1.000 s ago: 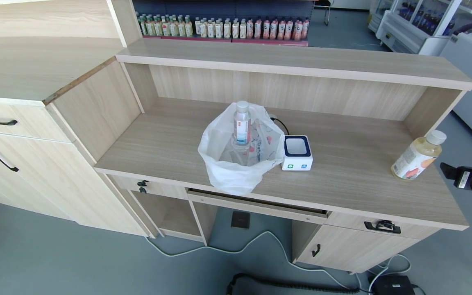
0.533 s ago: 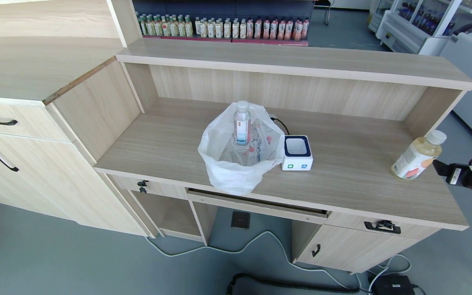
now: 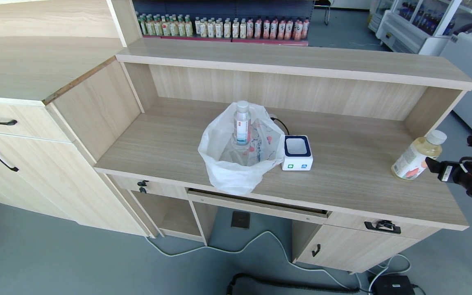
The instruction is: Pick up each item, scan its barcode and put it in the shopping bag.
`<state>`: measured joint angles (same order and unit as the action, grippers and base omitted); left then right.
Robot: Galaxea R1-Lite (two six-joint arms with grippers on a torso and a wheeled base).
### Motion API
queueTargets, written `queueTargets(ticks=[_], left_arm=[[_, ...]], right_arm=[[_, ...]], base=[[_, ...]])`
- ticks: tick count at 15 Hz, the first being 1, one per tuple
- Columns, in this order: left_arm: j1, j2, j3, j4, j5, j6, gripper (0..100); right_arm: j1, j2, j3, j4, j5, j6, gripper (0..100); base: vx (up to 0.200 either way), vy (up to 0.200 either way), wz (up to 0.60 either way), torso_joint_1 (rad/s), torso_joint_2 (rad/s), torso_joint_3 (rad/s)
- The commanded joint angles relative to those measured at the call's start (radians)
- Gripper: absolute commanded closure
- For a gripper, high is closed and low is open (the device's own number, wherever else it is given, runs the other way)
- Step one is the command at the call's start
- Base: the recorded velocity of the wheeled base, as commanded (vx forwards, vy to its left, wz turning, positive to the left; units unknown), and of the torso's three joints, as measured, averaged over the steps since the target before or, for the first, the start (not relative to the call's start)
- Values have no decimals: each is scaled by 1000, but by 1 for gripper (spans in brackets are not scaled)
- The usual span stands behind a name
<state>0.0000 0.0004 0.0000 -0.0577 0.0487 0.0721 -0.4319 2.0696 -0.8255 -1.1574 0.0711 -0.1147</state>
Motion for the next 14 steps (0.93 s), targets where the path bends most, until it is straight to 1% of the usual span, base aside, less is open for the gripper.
queueTargets(ticks=[1,7,12,14], left_arm=[[0,0,0,-1,0,0,0],[0,0,0,-1,0,0,0],[0,0,0,-1,0,0,0],[0,0,0,-1,0,0,0]], right_arm=[[4,27,-21,-1,-1,-2,0],[41,98,-118,2,-1,-2,0],[82,149,-159,-1,-2,-2,0],[84,172,-193,1,-2,-2,0]], base=[[0,0,0,0,0,0],[0,0,0,0,0,0],[0,0,0,0,0,0],[0,0,0,0,0,0]])
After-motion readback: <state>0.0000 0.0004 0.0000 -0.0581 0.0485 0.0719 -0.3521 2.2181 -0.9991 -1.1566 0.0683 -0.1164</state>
